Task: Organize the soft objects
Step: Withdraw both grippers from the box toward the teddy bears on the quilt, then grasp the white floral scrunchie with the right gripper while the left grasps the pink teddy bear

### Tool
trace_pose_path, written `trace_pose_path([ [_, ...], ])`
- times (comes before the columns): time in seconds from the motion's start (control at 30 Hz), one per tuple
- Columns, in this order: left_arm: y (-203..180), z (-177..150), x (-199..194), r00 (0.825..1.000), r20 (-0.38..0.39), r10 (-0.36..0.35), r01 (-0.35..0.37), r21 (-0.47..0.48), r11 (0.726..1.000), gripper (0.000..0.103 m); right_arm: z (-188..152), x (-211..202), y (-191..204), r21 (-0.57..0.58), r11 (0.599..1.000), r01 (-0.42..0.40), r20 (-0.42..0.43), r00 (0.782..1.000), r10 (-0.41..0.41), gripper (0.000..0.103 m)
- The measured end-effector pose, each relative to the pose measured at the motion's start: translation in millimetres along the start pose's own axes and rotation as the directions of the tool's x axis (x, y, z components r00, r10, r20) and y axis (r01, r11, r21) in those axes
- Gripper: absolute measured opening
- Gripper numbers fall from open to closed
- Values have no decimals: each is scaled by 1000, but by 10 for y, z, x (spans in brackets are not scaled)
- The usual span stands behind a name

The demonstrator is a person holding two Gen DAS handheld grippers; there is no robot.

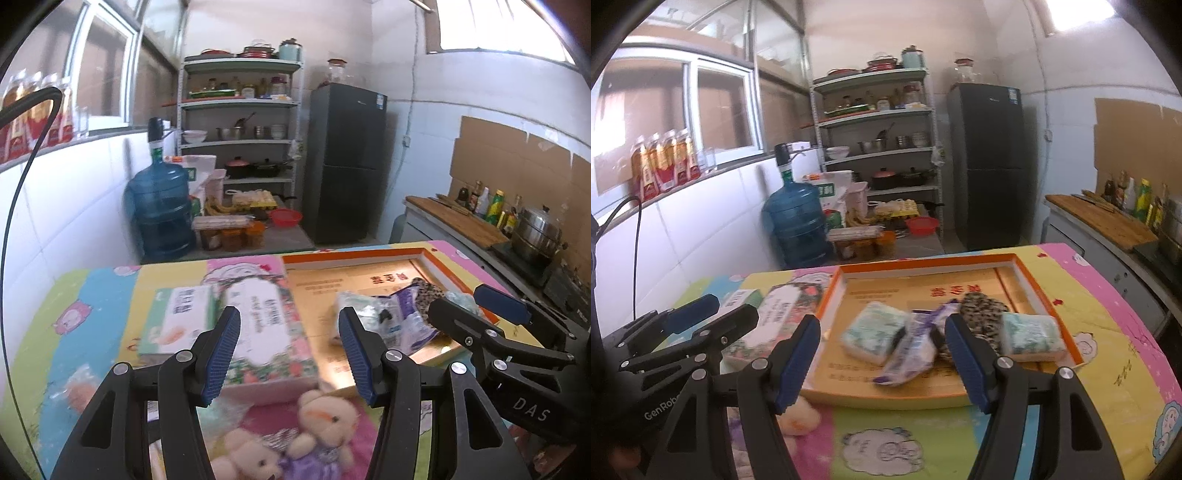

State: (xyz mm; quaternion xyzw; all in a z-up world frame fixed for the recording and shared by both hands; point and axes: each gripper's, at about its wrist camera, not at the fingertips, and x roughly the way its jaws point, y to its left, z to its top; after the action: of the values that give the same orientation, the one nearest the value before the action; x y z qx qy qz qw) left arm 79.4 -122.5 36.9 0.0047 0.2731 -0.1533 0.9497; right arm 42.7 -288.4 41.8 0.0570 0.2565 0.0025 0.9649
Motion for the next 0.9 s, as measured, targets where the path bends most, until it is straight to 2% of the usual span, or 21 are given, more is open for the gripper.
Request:
trace_pose_path([
  [0.57,954,-245,-300,995,8,101,-99,-136,986,57,-76,6,694,-93,994,-60,-36,998,57,70],
  [0.9,1269,-495,-448,990,-5,138,-137,-167,976,57,-391,8,960,-136,984,-118,-103,989,104,70],
])
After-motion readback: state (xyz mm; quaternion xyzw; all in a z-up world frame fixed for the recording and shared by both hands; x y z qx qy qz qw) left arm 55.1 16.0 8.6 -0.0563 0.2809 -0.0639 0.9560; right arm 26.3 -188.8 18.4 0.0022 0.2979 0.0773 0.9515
